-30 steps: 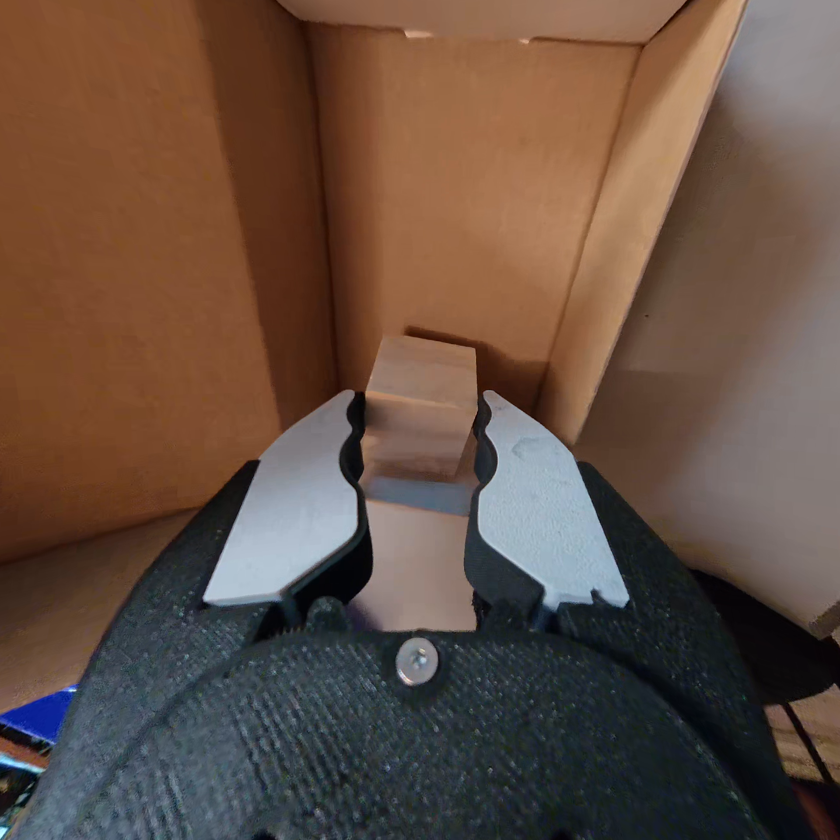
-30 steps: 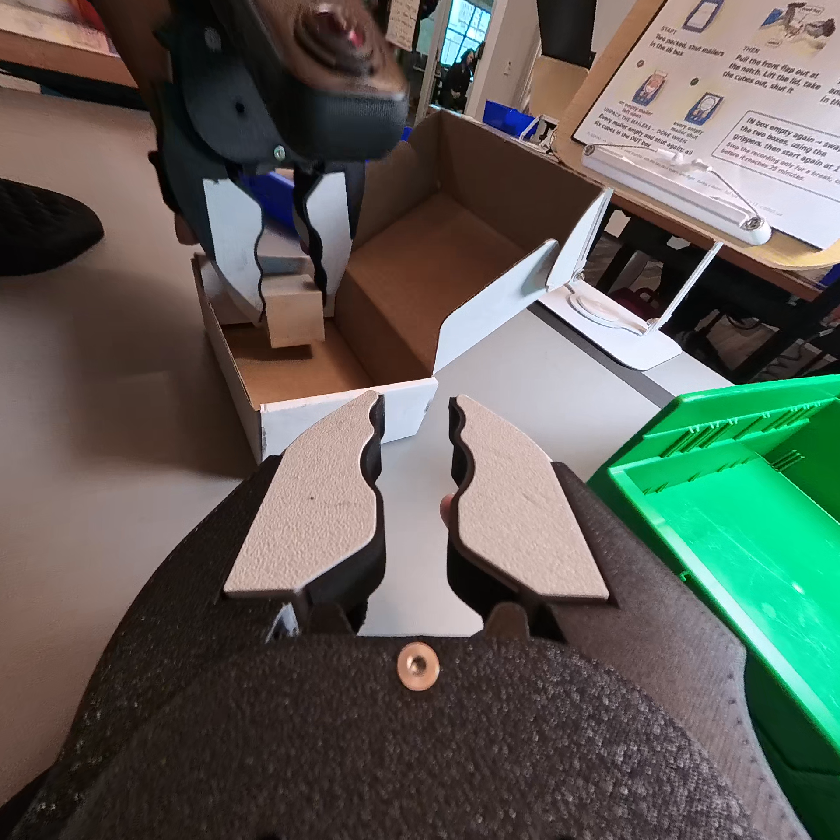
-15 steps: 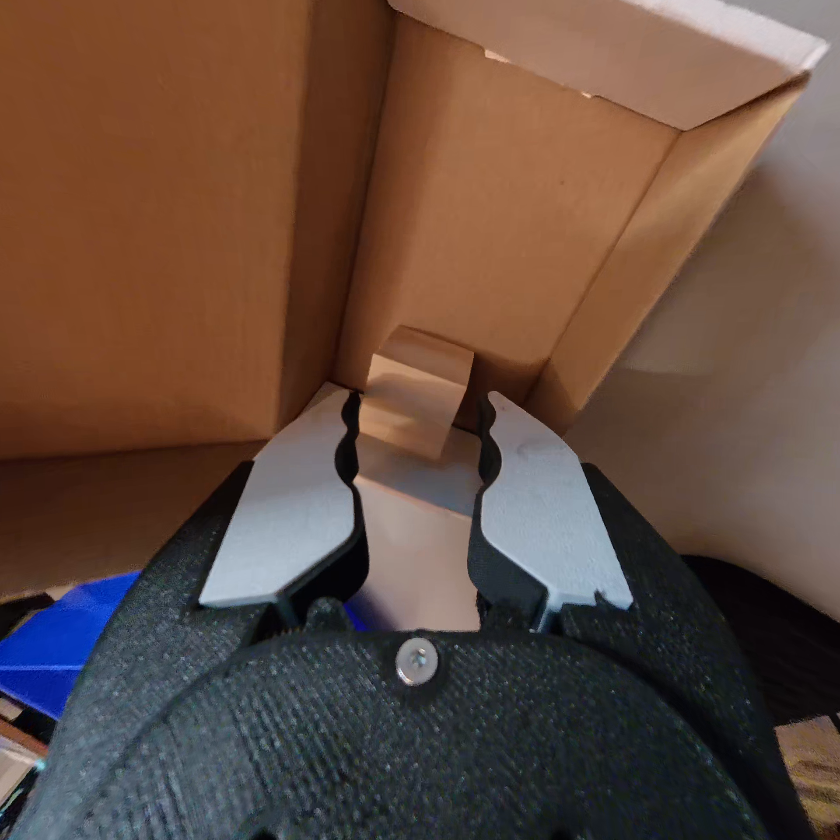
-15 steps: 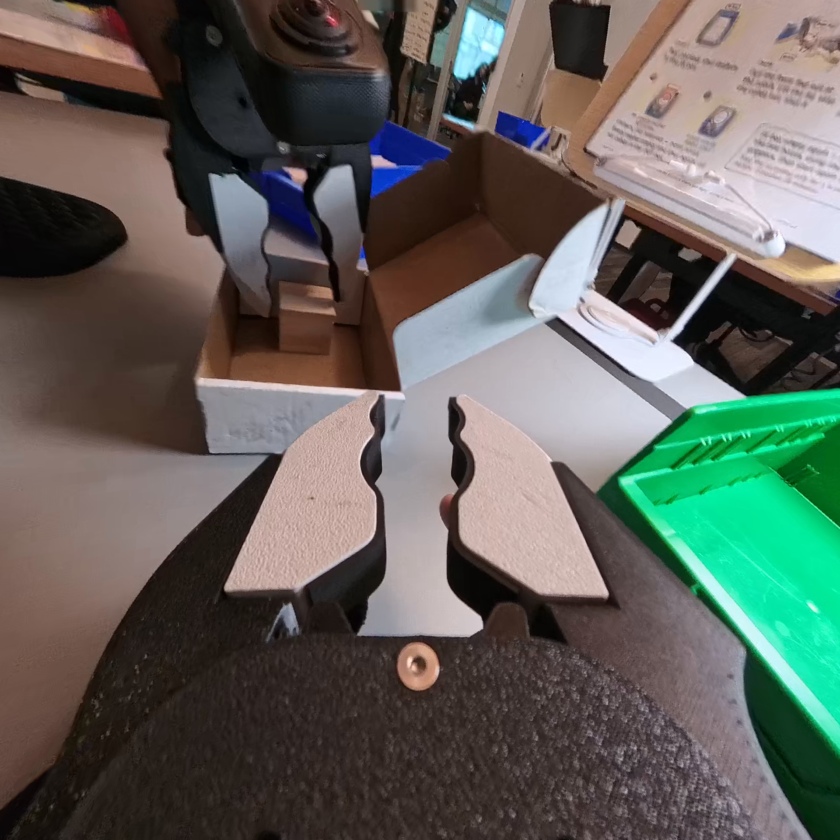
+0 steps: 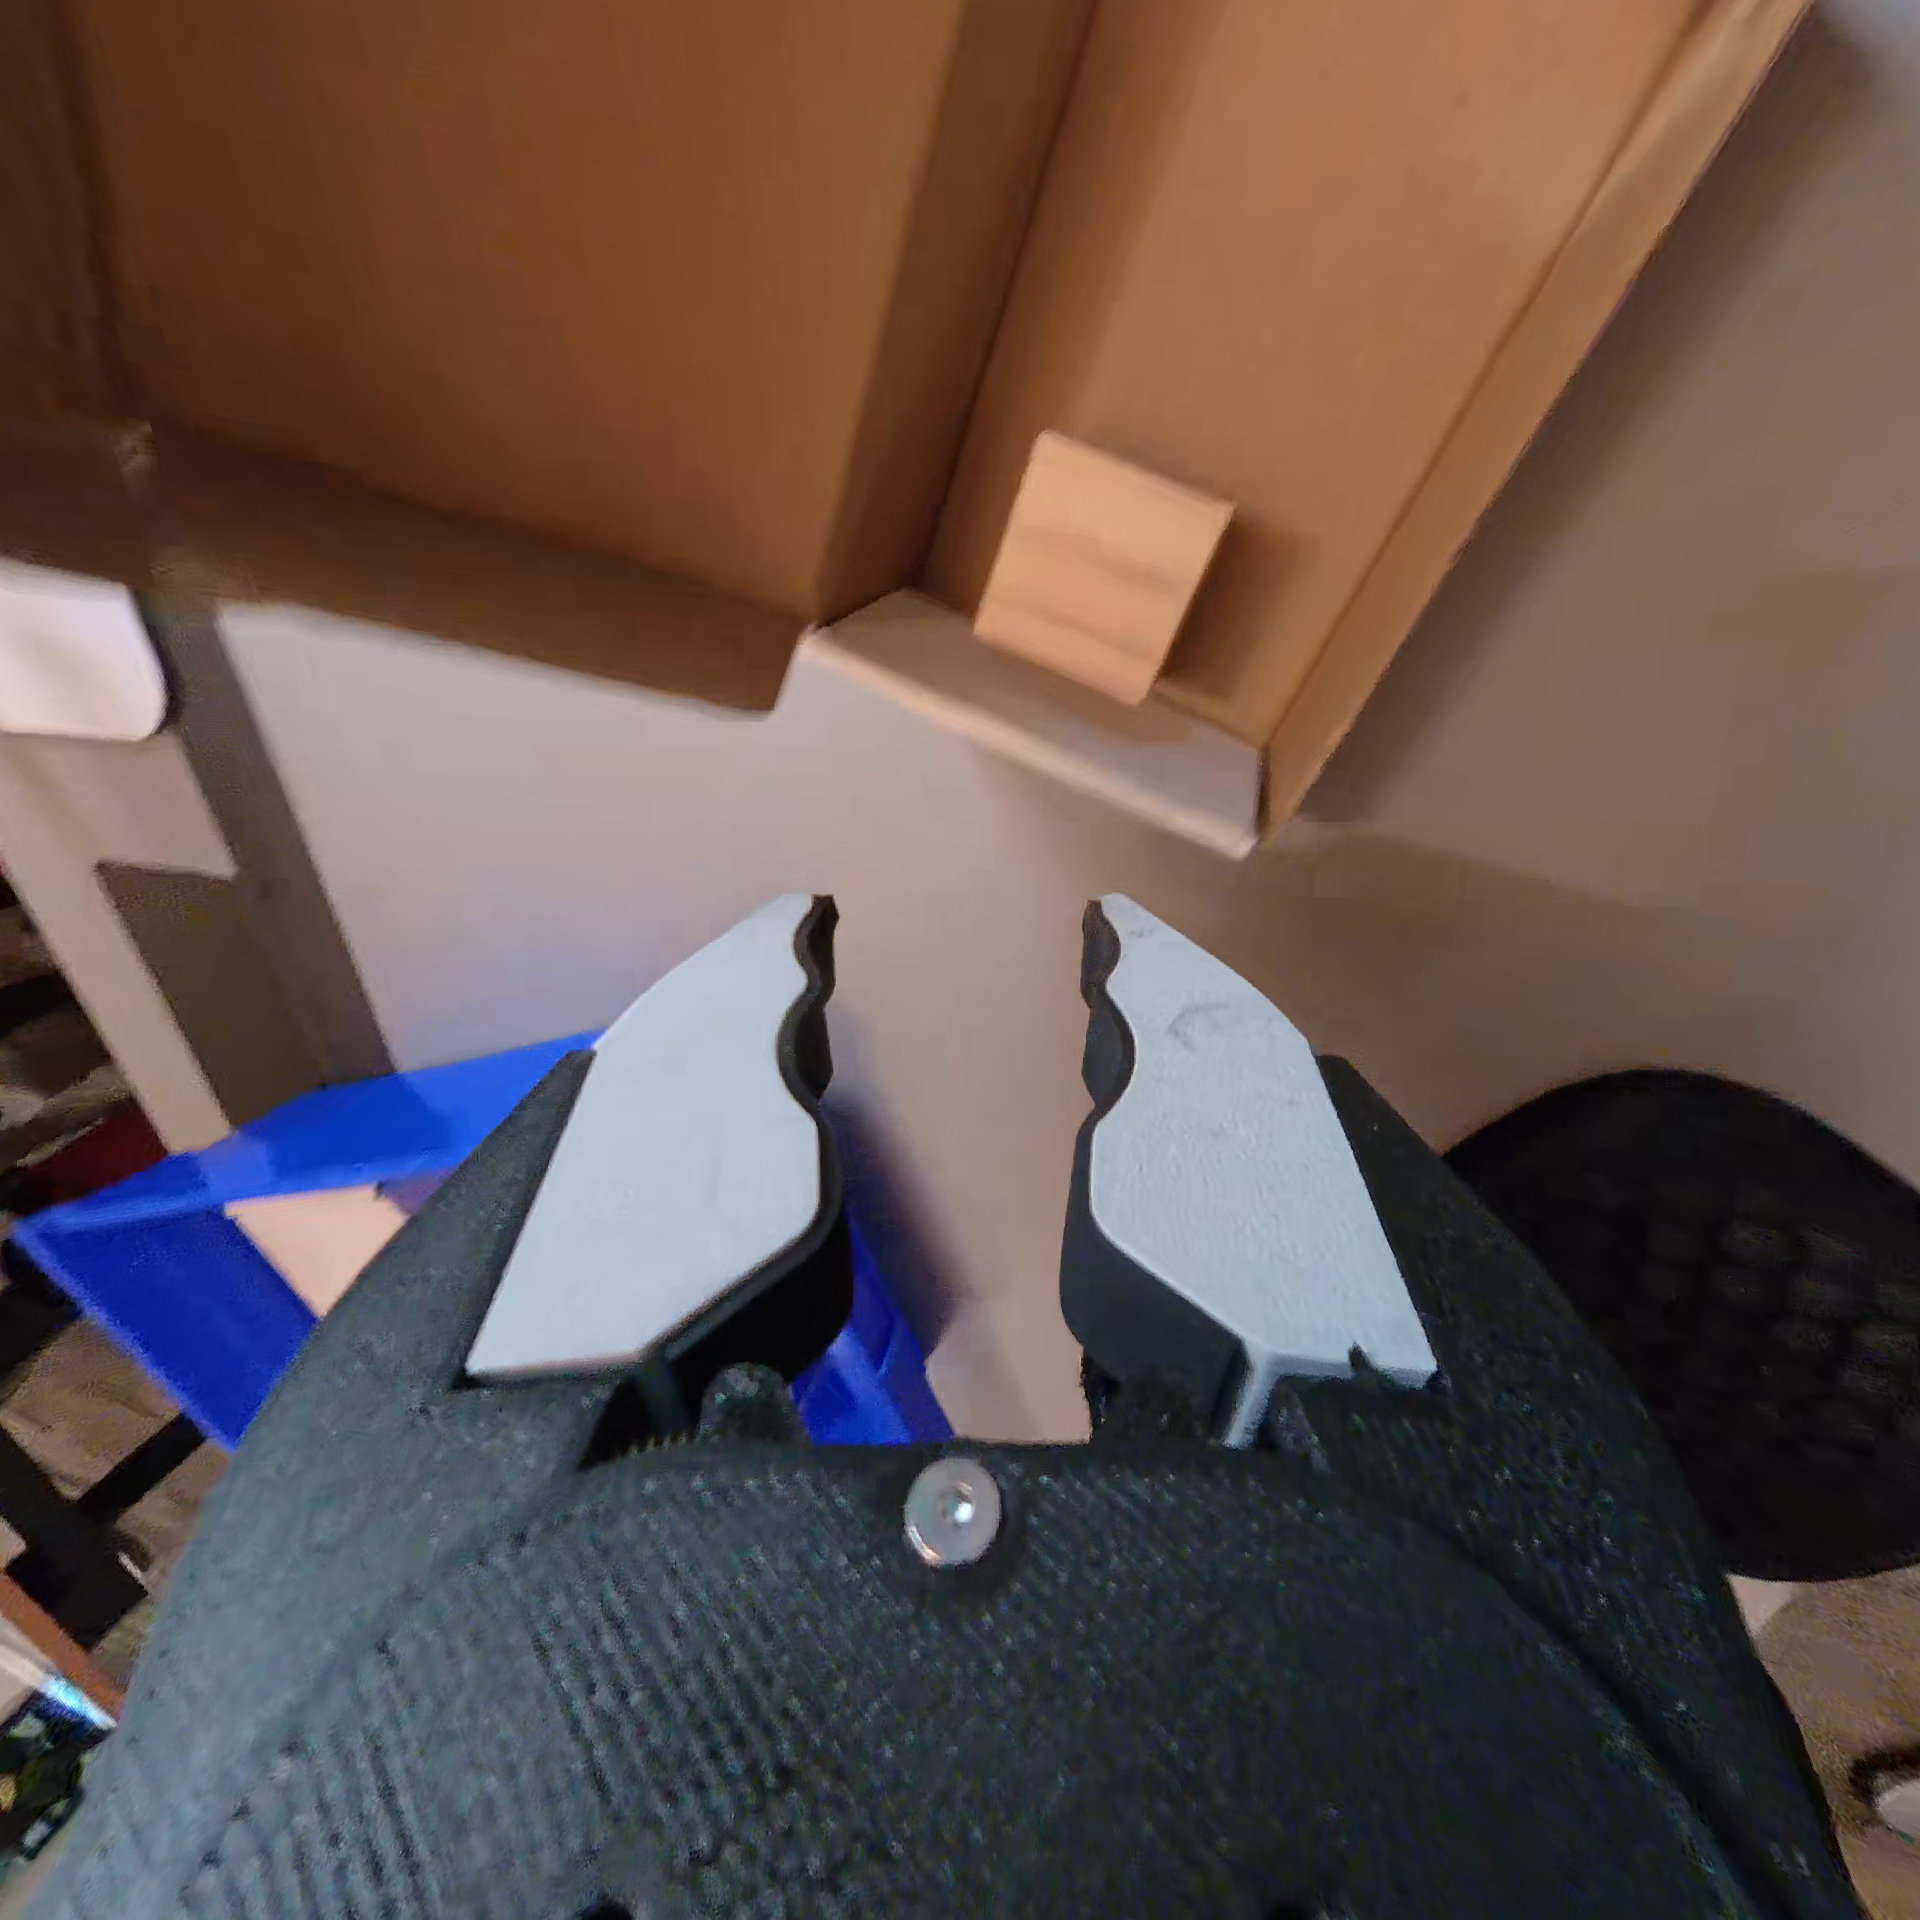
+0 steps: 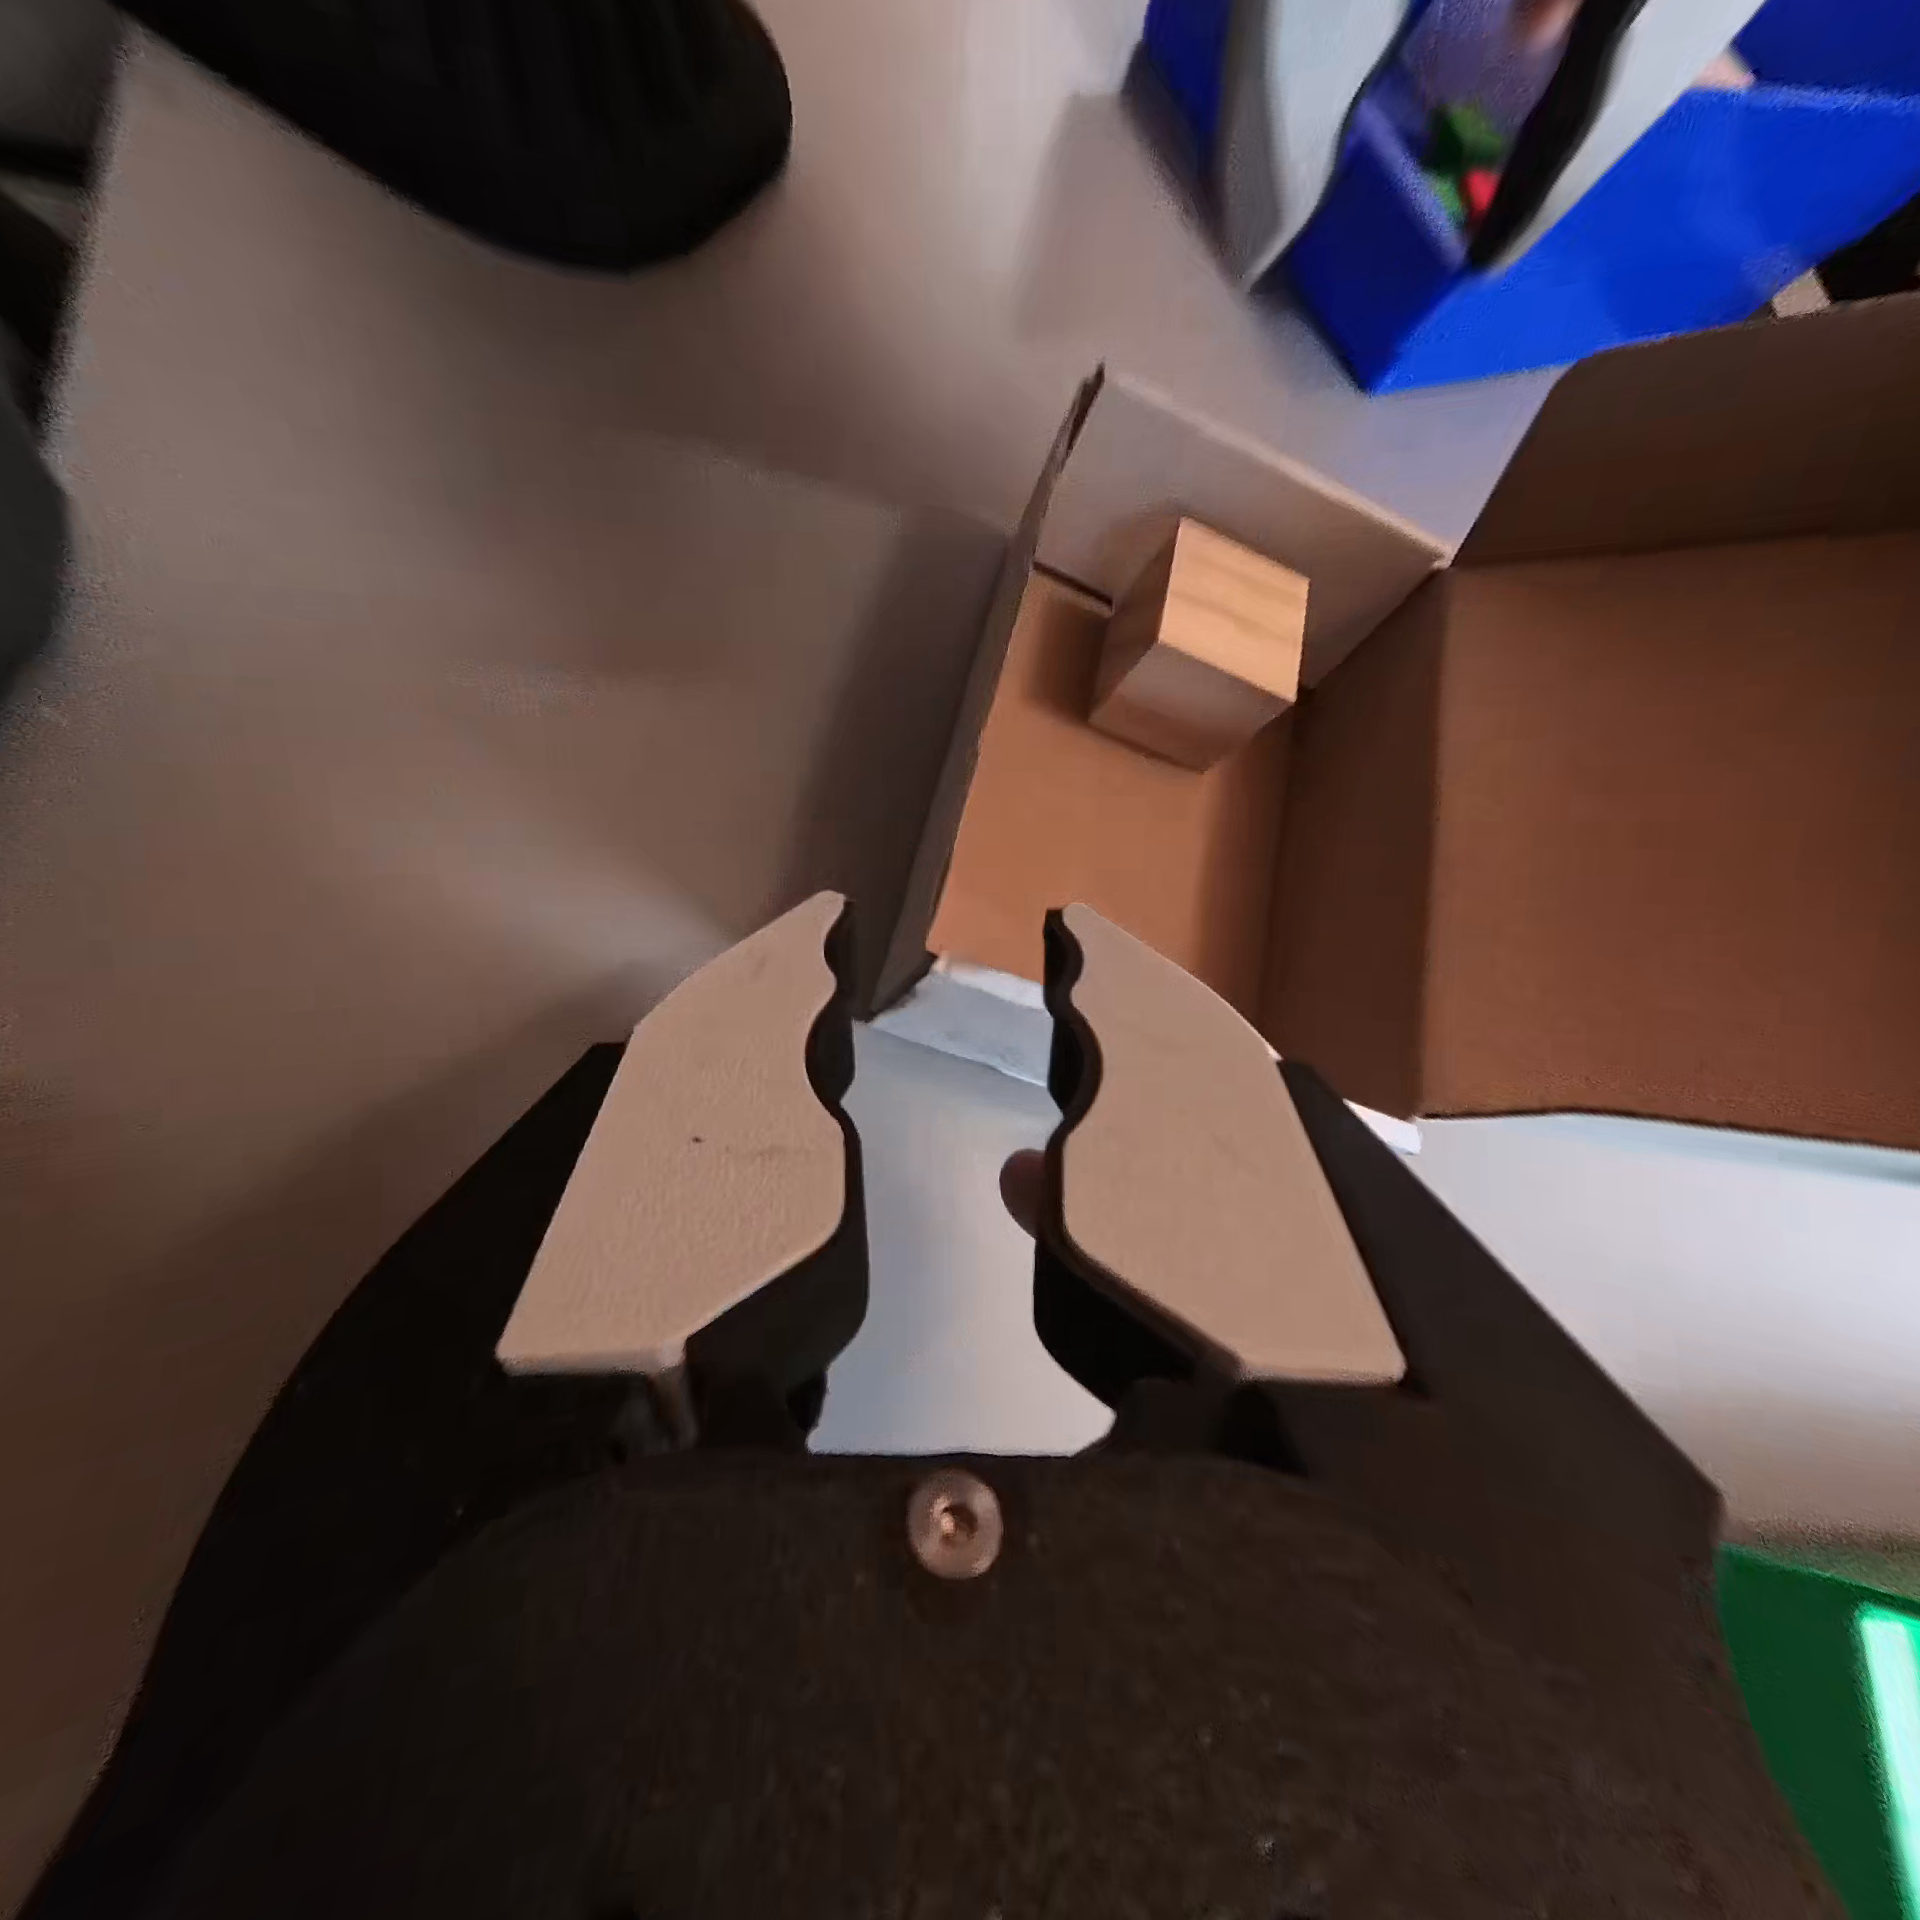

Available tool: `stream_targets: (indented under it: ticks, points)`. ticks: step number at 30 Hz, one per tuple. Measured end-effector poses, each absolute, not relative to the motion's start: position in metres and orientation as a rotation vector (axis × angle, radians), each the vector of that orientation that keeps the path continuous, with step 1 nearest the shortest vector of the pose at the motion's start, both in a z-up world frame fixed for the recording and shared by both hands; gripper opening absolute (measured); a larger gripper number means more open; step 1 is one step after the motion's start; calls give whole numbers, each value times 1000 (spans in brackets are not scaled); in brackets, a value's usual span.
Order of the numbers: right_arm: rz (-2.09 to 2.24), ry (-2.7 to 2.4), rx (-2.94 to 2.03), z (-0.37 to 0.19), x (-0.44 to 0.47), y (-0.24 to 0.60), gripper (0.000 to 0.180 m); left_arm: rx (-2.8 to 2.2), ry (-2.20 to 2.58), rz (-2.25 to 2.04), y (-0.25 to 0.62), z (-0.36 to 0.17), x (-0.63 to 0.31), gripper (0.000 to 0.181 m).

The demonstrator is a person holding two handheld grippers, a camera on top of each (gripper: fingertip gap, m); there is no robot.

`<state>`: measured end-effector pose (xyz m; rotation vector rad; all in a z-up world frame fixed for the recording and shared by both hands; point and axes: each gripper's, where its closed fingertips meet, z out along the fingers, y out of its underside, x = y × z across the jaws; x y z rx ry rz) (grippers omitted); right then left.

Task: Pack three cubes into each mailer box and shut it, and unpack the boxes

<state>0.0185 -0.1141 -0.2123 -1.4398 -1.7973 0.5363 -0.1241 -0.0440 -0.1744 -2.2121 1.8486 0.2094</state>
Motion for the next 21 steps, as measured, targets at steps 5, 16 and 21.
stream_targets:
  ticks: [5, 16, 21]
  points:
    - [466, -1871, -1436, -217, 22, -108, 23, -2321, 1555, 281, 2, -138, -196, 48]
    - [485, -1883, -1425, -218, 41, -100, 23, -2671, 1255, 392, 54, -197, -361, 46]
    - [529, -1852, -1464, -217, 48, -96, 23, -2655, 1234, 339, 74, -213, -376, 44]
